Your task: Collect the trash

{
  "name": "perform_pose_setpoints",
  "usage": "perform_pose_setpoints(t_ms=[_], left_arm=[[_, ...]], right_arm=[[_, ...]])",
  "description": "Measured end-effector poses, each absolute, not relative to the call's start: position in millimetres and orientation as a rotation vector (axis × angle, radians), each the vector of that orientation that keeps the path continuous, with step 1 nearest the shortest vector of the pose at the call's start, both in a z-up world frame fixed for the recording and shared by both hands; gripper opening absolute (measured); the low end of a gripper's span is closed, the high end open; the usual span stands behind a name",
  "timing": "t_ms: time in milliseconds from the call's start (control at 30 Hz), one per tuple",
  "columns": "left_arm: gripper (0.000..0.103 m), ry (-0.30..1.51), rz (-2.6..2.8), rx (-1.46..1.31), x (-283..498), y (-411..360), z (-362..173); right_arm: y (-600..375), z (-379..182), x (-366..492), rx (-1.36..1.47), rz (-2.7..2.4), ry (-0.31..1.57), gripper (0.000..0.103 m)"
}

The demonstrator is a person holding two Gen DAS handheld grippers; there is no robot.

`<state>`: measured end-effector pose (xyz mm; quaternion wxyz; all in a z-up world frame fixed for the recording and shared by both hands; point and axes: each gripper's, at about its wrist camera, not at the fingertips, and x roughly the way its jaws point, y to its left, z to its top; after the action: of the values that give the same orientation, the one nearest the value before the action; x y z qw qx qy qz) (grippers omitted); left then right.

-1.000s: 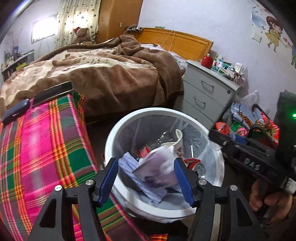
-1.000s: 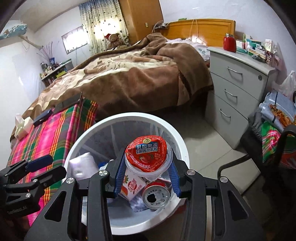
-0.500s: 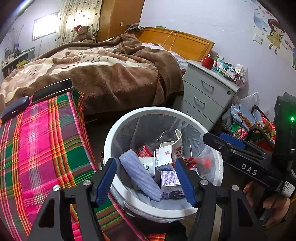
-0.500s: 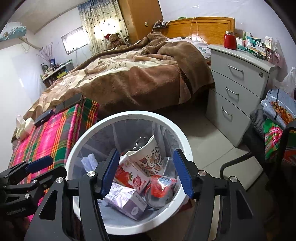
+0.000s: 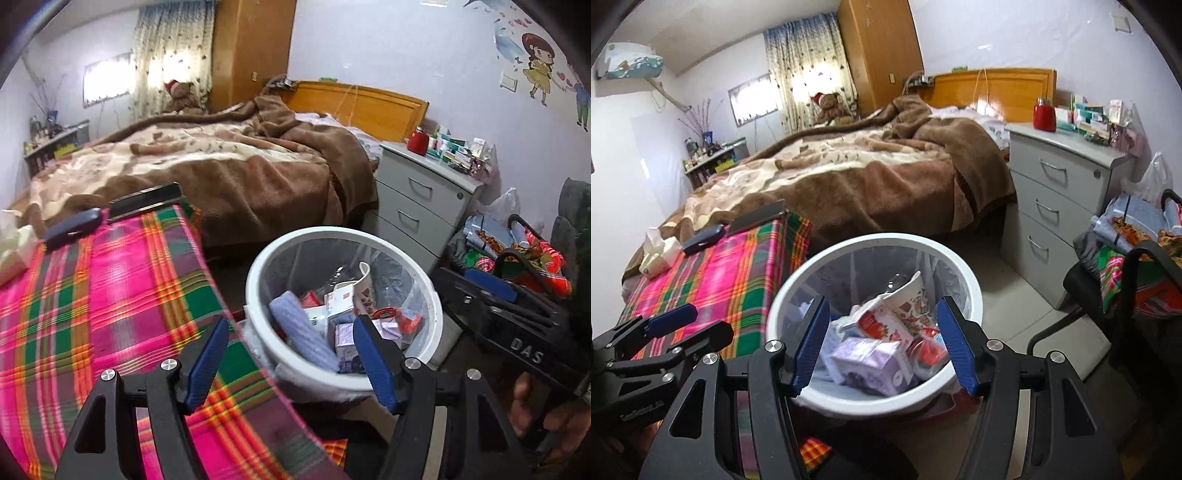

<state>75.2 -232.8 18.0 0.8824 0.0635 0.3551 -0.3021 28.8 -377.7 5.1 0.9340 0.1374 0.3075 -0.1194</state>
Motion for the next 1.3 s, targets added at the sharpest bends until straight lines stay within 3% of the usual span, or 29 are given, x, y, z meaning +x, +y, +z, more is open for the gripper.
perform_pose_setpoints(t_ms=[533, 1300], left_arm=[[0.069, 0.634, -0.44, 0.094, 18.0, -153.6, 21.9], [0.069, 0.588, -0.368, 0.094, -9.9, -121.7, 17.9]], right_arm=[[-326.5, 2.4, -7.0, 0.257, -0.221, 0.517, 0.062], [-288.9, -2.8, -19.6, 0.223, -0.162, 0.498, 0.062]])
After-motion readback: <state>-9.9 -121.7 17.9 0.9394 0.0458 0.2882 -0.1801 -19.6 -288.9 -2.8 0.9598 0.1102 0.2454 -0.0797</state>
